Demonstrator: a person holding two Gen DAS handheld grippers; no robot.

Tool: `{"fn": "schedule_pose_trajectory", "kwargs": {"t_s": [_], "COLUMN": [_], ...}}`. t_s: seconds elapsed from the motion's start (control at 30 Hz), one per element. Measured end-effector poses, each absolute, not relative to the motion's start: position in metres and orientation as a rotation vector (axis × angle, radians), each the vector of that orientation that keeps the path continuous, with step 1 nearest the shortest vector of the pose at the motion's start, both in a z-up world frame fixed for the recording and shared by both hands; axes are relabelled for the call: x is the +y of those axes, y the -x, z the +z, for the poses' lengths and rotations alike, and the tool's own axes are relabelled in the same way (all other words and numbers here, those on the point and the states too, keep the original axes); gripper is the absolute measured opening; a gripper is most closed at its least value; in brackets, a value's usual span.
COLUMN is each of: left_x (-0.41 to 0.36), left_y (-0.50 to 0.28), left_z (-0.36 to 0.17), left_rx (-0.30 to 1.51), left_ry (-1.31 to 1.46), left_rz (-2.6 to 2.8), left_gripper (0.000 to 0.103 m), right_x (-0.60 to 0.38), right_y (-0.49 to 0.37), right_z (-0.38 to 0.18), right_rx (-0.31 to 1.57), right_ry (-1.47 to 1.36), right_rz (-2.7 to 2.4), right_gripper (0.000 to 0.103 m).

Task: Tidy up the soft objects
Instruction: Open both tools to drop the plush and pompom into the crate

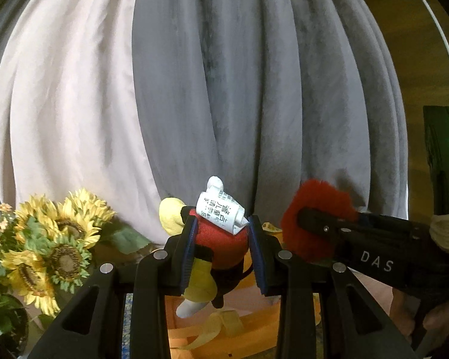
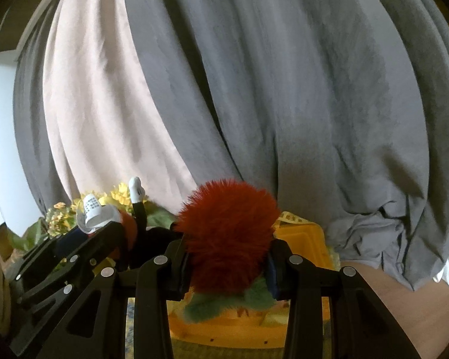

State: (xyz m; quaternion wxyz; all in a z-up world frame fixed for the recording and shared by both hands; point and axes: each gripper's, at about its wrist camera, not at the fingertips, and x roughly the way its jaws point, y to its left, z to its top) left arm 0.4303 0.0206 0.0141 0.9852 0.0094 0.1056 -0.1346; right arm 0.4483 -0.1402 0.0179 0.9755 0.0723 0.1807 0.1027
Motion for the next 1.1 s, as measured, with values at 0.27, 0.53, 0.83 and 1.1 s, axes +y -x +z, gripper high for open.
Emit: {"fn": "schedule_pose_trajectory", "kwargs": {"t_s": [0.27, 0.53, 0.83, 1.1], "left_x": [0.010, 0.000, -0.005, -0.001], "left_y": [-0.463, -0.492, -0.520, -0.527], "left_z": [-0.005, -0.028, -0.050, -0.055], "left_rx": [0.260, 0.325, 0.398, 0.405], "left_ry": [-0.020, -0.026, -0.043, -0.045], "left_rz": [-0.290, -0.309, -0.308, -0.283], "left_gripper": [0.033, 0.033, 0.034, 0.047], "right_x": [-0.148, -0.157, -0.156, -0.156], "right_y": [-0.483, -0.510, -0.532, -0.548], "right_z": [-0.001, -0.024, -0.046, -0.058], "right_rx": [0.426, 0.497, 0.567, 0.616], "right_ry": [-0.162, -0.168, -0.156, -0.185], "right_rz": [0.198, 0.177, 0.165, 0.163], "right_gripper": [0.039, 0.040, 0.040, 0.061]}}
